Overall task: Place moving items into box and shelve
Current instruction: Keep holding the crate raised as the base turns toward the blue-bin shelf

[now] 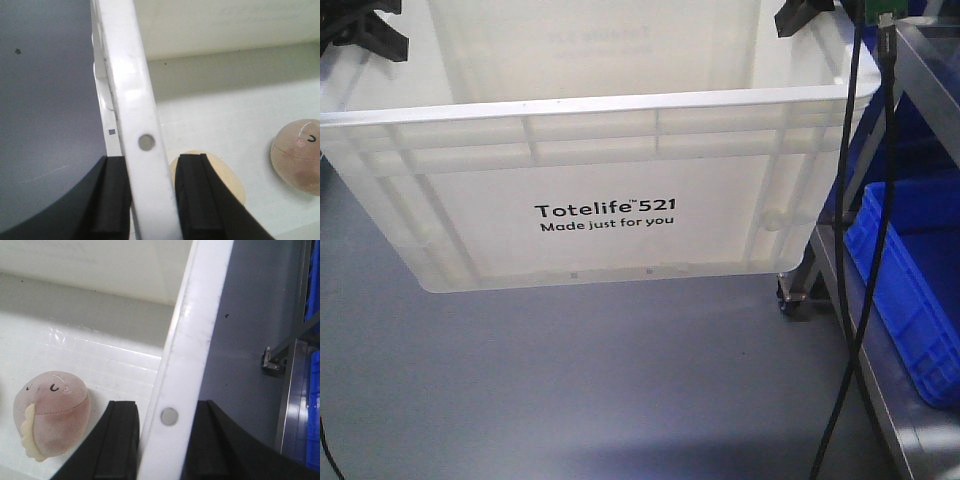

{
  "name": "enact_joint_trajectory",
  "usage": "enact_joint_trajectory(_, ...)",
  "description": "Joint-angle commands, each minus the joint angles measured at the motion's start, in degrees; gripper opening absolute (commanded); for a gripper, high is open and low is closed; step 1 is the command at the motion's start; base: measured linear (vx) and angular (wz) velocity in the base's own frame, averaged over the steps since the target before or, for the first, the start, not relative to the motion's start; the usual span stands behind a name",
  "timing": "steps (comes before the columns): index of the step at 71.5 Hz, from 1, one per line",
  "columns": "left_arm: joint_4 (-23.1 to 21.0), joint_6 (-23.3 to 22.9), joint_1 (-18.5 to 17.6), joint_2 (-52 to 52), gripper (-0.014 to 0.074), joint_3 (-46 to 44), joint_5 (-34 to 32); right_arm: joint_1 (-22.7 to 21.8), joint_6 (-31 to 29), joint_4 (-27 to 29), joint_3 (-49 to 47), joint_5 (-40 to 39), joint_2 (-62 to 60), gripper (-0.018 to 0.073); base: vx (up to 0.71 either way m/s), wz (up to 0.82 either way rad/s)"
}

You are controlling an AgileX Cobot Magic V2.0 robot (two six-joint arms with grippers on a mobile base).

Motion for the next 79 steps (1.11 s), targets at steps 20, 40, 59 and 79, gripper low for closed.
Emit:
enact_joint_trajectory(20, -12.1, 0.5, -1.5, -2.9, -0.0017, -2.7, -7.1, 1.4, -2.1, 9.4, -2.5, -4.3, -3.8, -0.0011, 0.47, 0.02)
enact_joint_trajectory(40, -12.1, 0.5, -1.5, -2.9, -0.0017, -2.7, -7.1, 1.4, -2.1, 9.4, -2.5, -4.3, -3.8, -0.0011, 0.5, 0.0)
enact_joint_trajectory(59, -12.1, 0.5, -1.5, -2.9, -0.0017, -2.7, -7.1, 1.4, -2.1, 9.4, -2.5, -4.3, -3.8, -0.0011, 0.5, 0.01)
enact_joint_trajectory(79, -12.1, 0.5, -1.5, -2.9, -0.0017, -2.7, -7.1, 1.4, -2.1, 9.4, -2.5, -4.3, -3.8, -0.0011, 0.5, 0.04)
